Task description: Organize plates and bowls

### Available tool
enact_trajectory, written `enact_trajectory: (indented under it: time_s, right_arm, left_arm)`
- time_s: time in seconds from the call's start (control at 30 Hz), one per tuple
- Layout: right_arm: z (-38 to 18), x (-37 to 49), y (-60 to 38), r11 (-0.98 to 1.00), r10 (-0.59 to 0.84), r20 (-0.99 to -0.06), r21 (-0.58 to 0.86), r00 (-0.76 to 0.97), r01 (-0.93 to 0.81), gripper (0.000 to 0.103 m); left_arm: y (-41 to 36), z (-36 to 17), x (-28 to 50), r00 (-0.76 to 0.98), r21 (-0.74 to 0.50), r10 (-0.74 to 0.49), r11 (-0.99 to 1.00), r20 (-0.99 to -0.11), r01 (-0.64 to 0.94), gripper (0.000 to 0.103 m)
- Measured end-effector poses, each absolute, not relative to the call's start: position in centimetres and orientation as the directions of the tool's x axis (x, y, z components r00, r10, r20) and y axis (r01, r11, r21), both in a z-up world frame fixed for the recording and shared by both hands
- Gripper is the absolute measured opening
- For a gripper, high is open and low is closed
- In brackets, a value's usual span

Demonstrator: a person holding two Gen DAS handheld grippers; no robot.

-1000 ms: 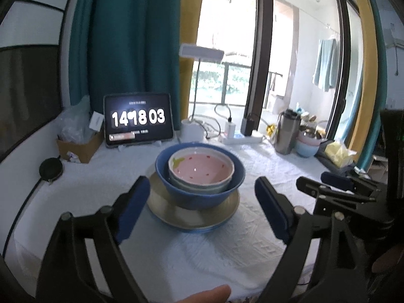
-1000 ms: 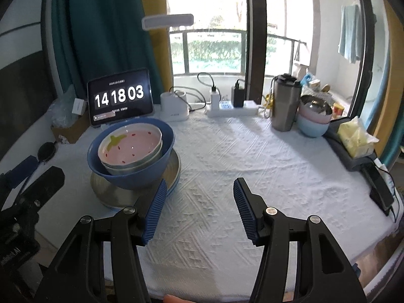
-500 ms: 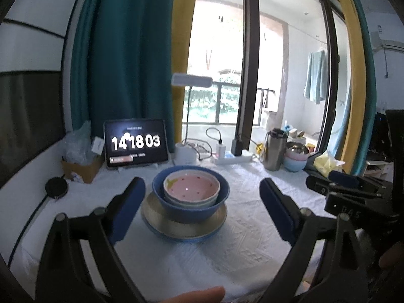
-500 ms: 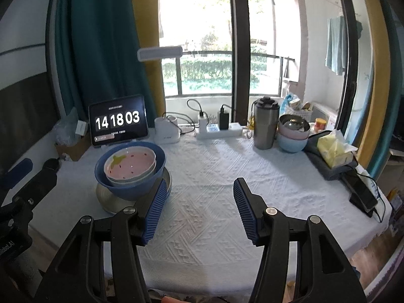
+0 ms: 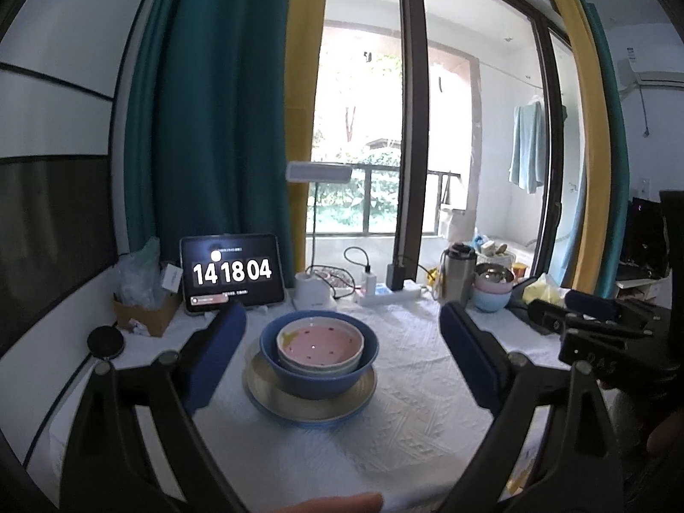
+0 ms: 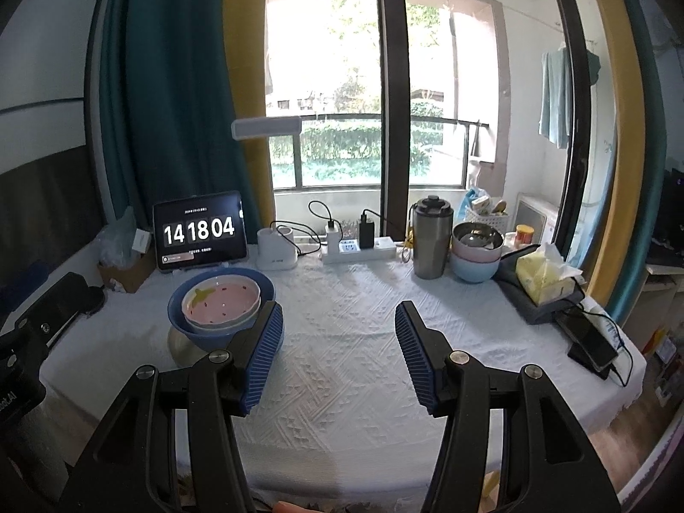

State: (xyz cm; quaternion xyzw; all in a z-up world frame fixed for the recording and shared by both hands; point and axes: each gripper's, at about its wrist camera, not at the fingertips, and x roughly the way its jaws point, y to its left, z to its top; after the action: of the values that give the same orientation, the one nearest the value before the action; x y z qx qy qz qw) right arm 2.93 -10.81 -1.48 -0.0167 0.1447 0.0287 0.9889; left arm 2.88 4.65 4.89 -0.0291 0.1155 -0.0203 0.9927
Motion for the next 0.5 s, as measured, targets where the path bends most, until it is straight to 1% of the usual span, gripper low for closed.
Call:
enact_trajectory:
  time_s: [0.2, 0.5]
  right_arm:
    - [-0.9, 2.0, -11.1, 0.998, 0.042, -0.268, -0.031, 0.963, -0.052, 0.058]
    - [0.3, 0.5, -11.9, 0.999, 0.026, -0.231, -0.023, 0.973, -0.032, 0.058]
  left_arm:
    - [4.9, 5.8, 2.1, 0.978, -0.064, -0.047, 0.997, -0.202, 0.035, 0.093]
    - [5.0, 6.3, 1.3, 0.979, -0.044, -0.029, 0.999, -0.201, 0.020, 0.093]
